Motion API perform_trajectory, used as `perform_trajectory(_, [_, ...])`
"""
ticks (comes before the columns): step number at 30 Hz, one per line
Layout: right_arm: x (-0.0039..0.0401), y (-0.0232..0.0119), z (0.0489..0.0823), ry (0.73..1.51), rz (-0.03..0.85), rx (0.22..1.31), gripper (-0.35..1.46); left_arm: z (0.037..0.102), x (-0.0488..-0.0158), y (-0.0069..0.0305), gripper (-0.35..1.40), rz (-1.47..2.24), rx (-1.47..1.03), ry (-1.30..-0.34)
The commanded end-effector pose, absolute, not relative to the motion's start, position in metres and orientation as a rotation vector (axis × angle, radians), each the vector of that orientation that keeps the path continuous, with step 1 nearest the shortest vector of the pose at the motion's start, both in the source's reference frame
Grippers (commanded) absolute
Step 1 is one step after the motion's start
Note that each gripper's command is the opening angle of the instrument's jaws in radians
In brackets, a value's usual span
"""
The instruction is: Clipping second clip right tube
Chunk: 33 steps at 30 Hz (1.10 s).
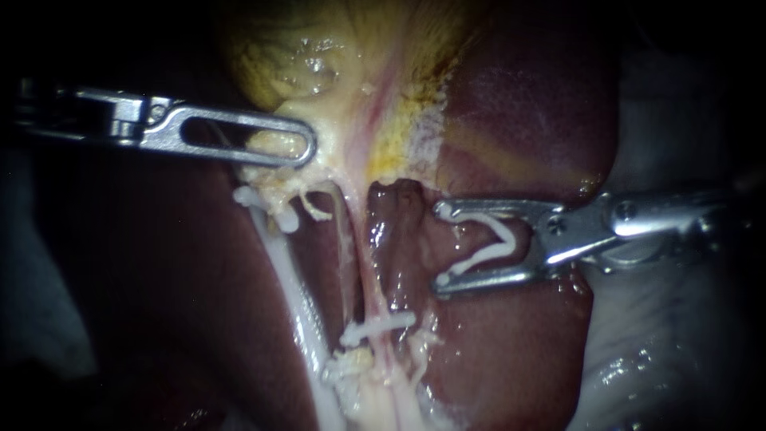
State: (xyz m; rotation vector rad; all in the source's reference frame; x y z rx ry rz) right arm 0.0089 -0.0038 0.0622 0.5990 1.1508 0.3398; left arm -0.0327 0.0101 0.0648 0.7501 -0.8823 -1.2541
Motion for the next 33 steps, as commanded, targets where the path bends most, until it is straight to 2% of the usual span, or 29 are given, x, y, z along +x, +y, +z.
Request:
perform_trajectory(1, [0.0096, -0.0042, 0.0626, 1.146, 0.35, 0.62, 0.48, 0.0648, -0.0327, 0.0101, -0.35, -1.254, 0.749, -0.881])
perform_trajectory(13, [0.0149, -0.0069, 0.0646, 1.131, 0.377, 0.709, 0.48, 0.0647, -0.0328, 0.0101, -0.35, -1.254, 0.752, -0.881])
perform_trajectory(20, [0.0154, -0.0069, 0.0634, 1.196, 0.4, 0.784, 0.42, 0.0647, -0.0329, 0.0101, -0.35, -1.254, 0.751, -0.881])
perform_trajectory(26, [0.0154, -0.0065, 0.063, 1.21, 0.41, 0.808, 0.36, 0.0647, -0.0329, 0.0101, -0.35, -1.254, 0.751, -0.881])
perform_trajectory(29, [0.0153, -0.0065, 0.063, 1.204, 0.425, 0.818, 0.23, 0.0648, -0.0329, 0.0101, -0.35, -1.254, 0.752, -0.881])
perform_trajectory(31, [0.0152, -0.0064, 0.0631, 1.196, 0.445, 0.833, -0.02, 0.0648, -0.0329, 0.0101, -0.35, -1.253, 0.752, -0.881])
perform_trajectory(33, [0.0151, -0.0064, 0.0631, 1.185, 0.471, 0.848, -0.19, 0.0648, -0.0329, 0.0101, -0.35, -1.253, 0.752, -0.881])
